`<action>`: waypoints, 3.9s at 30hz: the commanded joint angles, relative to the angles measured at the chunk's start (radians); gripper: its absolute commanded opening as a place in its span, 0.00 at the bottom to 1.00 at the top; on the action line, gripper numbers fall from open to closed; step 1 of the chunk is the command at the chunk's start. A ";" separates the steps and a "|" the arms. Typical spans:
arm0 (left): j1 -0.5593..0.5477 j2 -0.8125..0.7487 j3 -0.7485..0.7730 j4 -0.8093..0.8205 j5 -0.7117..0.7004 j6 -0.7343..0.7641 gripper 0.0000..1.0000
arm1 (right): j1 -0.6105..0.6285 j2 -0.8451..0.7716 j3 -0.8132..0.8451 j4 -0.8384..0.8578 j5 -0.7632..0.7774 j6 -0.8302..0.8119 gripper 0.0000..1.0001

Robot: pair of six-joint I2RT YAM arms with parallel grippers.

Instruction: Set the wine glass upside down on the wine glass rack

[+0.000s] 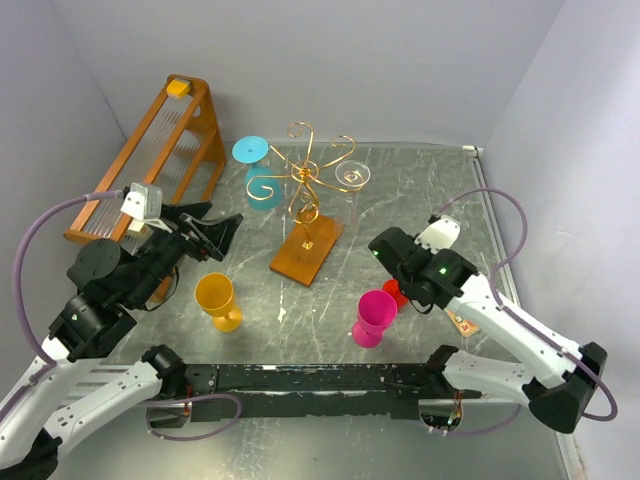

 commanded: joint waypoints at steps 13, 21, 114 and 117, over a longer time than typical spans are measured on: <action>0.003 0.143 0.035 0.261 0.212 -0.150 0.90 | -0.005 -0.260 0.289 0.023 0.208 -0.175 0.00; 0.003 0.251 0.049 0.440 0.302 -0.276 0.88 | -0.004 -0.348 0.265 0.697 0.016 -0.599 0.00; 0.003 0.465 -0.044 1.068 -0.134 -0.635 0.07 | -0.004 -0.071 0.069 1.327 -0.841 -0.291 0.35; 0.003 0.415 -0.048 0.949 -0.105 -0.575 0.07 | -0.004 -0.097 0.085 1.243 -0.825 -0.357 0.50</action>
